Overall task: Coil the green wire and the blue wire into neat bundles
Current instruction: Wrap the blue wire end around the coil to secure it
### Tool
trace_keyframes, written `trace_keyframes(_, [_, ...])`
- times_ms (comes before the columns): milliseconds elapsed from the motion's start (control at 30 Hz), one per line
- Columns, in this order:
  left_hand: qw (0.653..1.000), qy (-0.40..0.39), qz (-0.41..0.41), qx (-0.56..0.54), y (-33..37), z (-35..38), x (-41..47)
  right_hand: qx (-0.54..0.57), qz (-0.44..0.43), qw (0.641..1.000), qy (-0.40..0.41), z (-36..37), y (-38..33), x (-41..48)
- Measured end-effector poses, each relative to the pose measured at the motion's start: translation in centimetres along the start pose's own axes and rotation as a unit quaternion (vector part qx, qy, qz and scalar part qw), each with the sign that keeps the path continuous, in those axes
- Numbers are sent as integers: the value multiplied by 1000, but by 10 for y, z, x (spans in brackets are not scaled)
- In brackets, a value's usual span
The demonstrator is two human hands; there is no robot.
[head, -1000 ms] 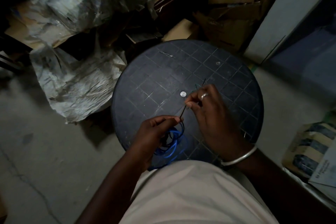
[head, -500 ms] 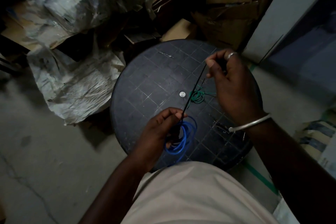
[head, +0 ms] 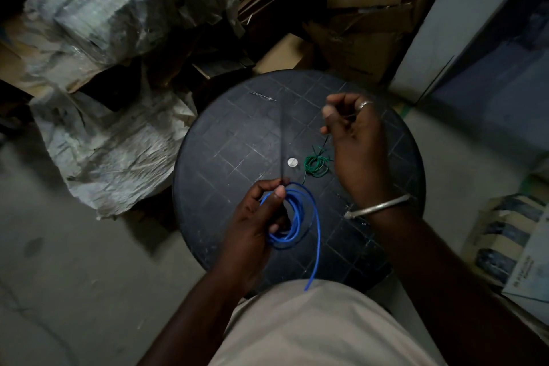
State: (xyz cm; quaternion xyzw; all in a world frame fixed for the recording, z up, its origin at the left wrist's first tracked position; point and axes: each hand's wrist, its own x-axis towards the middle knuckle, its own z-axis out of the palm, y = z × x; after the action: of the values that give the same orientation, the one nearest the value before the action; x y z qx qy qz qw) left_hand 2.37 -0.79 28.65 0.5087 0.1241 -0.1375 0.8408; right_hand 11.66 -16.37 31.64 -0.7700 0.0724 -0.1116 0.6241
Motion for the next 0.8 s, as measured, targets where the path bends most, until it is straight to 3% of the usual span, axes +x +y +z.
trace_keyframes(100, [999,31,-21,-29,-8,-7,24,5,104,988,-117,8,21,-14])
trace_keyframes(200, [997,66,-46,-17,-22,-18,61,23,207,947,-244,15,59,-31])
trace_keyframes(400, [987,104,-122,-7,-58,-30,134,21,281,947,-154,23,142,-1])
trace_keyframes(567, [985,108,-135,11,-82,-45,184,9,297,948,-111,41,184,31])
trace_keyframes(800, [957,204,-140,151,-136,-79,251,-28,336,938,-82,83,258,55])
